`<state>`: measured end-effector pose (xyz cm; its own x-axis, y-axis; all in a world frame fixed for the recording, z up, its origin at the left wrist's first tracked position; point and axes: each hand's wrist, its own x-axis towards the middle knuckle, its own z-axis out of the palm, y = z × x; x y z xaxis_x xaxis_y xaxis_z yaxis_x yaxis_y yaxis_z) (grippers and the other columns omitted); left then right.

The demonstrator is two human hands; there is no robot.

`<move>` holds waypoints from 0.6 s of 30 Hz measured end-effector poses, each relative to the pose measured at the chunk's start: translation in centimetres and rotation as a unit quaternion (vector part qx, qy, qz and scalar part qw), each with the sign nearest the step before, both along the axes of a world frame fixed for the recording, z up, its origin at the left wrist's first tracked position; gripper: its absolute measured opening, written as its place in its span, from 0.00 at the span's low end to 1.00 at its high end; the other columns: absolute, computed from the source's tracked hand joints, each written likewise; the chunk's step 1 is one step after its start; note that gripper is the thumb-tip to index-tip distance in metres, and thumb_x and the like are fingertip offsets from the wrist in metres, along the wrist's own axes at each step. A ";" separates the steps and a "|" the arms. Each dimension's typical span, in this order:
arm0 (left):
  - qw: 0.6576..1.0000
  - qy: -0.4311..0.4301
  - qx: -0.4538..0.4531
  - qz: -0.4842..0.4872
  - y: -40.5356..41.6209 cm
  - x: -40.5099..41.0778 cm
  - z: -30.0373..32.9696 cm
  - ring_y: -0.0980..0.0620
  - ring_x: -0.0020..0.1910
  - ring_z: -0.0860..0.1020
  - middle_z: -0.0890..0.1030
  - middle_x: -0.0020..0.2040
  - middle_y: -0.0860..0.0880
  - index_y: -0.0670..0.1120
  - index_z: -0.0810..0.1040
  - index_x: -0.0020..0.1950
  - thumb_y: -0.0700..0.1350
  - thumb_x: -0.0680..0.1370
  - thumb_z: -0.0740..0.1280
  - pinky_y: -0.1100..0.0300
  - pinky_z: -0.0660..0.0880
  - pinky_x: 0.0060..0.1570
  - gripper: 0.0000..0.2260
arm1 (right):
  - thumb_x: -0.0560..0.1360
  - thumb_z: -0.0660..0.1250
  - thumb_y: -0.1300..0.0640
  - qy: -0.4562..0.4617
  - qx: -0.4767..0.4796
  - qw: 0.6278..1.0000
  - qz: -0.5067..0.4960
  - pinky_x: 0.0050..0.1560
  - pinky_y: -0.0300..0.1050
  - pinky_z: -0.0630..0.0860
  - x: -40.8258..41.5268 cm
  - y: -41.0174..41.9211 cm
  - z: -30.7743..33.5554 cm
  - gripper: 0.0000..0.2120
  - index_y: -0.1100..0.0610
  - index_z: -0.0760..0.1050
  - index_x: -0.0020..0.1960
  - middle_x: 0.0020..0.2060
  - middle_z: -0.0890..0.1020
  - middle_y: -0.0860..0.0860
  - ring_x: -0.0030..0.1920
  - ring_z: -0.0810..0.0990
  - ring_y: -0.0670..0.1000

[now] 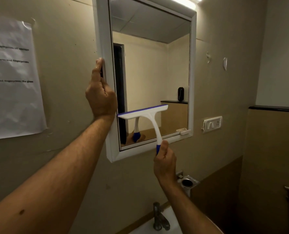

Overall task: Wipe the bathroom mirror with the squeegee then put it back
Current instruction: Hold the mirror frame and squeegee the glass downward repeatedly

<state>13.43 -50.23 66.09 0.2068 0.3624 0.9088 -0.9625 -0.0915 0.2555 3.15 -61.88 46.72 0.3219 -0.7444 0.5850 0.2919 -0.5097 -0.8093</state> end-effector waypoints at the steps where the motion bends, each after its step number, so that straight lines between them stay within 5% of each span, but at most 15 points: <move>1: 1.000 0.001 0.000 -0.001 0.0 0.0 0.0 0.63 0.61 0.72 0.77 0.67 0.47 0.41 0.70 0.72 0.34 0.80 0.55 0.72 0.69 0.63 0.20 | 0.73 0.45 0.32 -0.001 0.004 1.000 0.003 0.23 0.31 0.68 -0.1 0.0 -0.4 0.25 0.50 0.68 0.38 0.27 0.72 0.50 0.25 0.73 0.41; 10: 1.000 -0.005 -0.002 -0.006 -0.2 0.1 -0.1 0.82 0.53 0.68 0.77 0.65 0.45 0.39 0.71 0.70 0.32 0.80 0.55 0.84 0.63 0.57 0.19 | 0.74 0.46 0.33 -0.008 0.003 1.000 0.015 0.26 0.35 0.71 0.1 -0.7 1.3 0.26 0.51 0.70 0.38 0.27 0.73 0.49 0.26 0.74 0.43; 18: 1.000 -0.001 -0.005 0.016 0.0 -0.7 0.0 0.58 0.63 0.75 0.78 0.66 0.47 0.41 0.72 0.70 0.32 0.80 0.55 0.71 0.69 0.64 0.20 | 0.73 0.48 0.33 0.013 0.026 1.000 0.007 0.21 0.33 0.66 -1.5 -0.1 -4.9 0.25 0.52 0.69 0.36 0.25 0.68 0.47 0.22 0.69 0.42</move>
<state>12.72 -50.18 66.07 0.1939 0.3786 0.9050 -0.9594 -0.1193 0.2555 1.65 -62.00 41.81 0.3478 -0.7692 0.5362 0.2775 -0.4618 -0.8425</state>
